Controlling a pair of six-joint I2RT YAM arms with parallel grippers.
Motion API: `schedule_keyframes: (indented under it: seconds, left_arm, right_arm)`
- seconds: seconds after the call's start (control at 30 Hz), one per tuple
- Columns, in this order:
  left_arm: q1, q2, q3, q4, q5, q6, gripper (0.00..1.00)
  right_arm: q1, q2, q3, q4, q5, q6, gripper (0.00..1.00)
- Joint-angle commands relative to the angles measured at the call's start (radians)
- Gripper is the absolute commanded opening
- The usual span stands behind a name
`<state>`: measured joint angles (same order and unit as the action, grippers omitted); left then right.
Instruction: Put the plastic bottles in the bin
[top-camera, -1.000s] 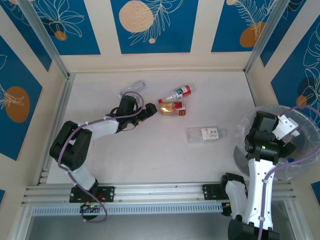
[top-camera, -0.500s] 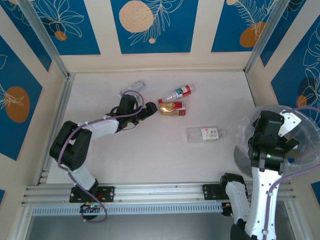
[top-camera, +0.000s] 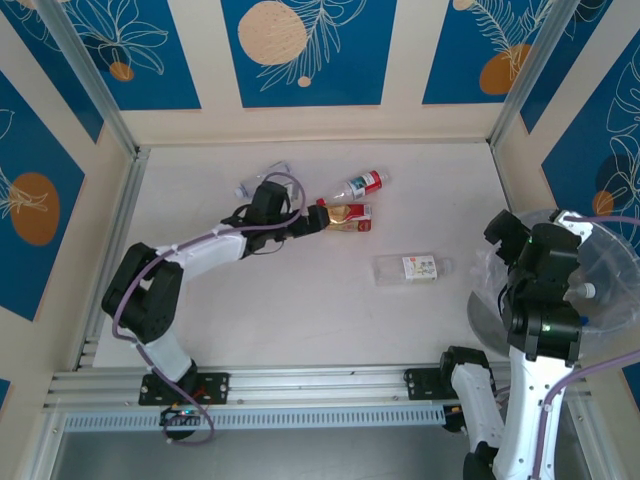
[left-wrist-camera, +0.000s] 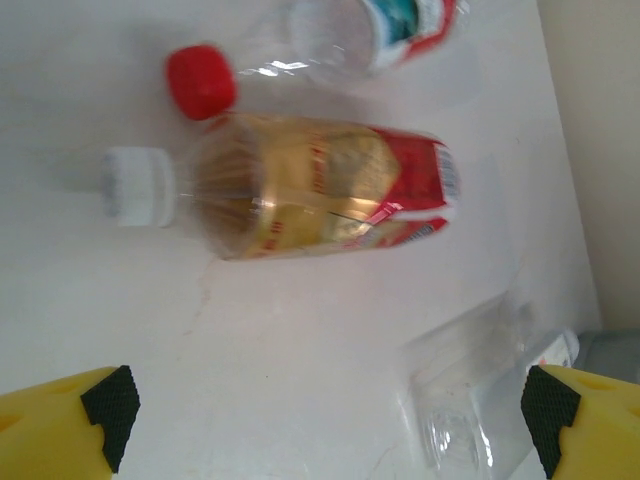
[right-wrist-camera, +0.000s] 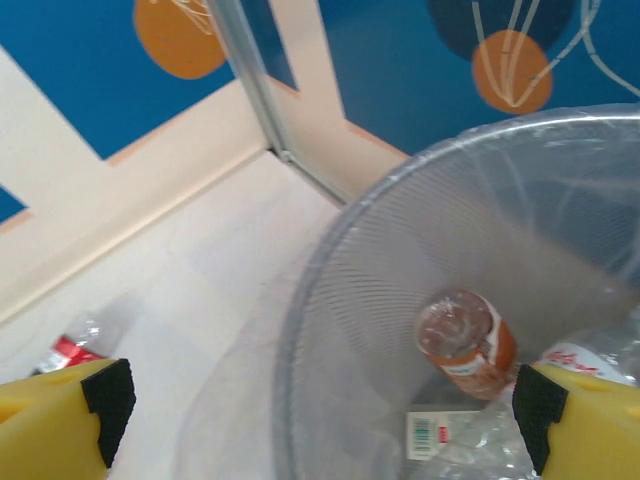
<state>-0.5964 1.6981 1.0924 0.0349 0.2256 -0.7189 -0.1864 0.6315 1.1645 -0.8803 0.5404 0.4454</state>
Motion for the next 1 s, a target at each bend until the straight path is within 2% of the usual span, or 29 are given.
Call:
schedule_keyframes:
  seconds: [0.0,0.23,0.33,0.43,0.53,0.77,0.87,0.97]
  left_arm:
    - [-0.062,-0.018,0.065,-0.07,-0.048,0.177,0.99]
    - [-0.155,0.052,0.144,-0.043,0.019,0.343,0.99]
    - [-0.16,0.069,0.142,-0.011,0.021,0.307,0.99]
    - [-0.159,0.047,0.098,0.052,0.012,0.271,0.99]
    - [-0.156,0.008,0.048,0.084,-0.045,0.246,0.99]
    - [-0.124,-0.099,-0.071,0.132,-0.166,0.18,0.99]
    - [-0.091,-0.149,-0.126,0.14,-0.23,0.125,0.99]
    - [-0.075,-0.187,-0.163,0.097,-0.341,0.105,0.99]
  right_arm:
    - [0.01,0.007,0.043,-0.006,-0.106,0.056,0.99]
    - [0.027,0.035,0.095,0.027,-0.381,0.145,0.99]
    - [0.049,0.059,0.094,0.059,-0.483,0.203,0.99]
    - [0.1,0.091,0.102,0.076,-0.503,0.233,0.99]
    - [0.202,0.128,0.107,0.093,-0.45,0.223,0.99]
    - [0.541,0.318,0.182,0.05,-0.167,0.134,0.99]
    - [0.676,0.404,0.183,0.057,0.014,0.189,0.99]
    - [0.735,0.501,0.18,0.043,0.14,0.288,0.99]
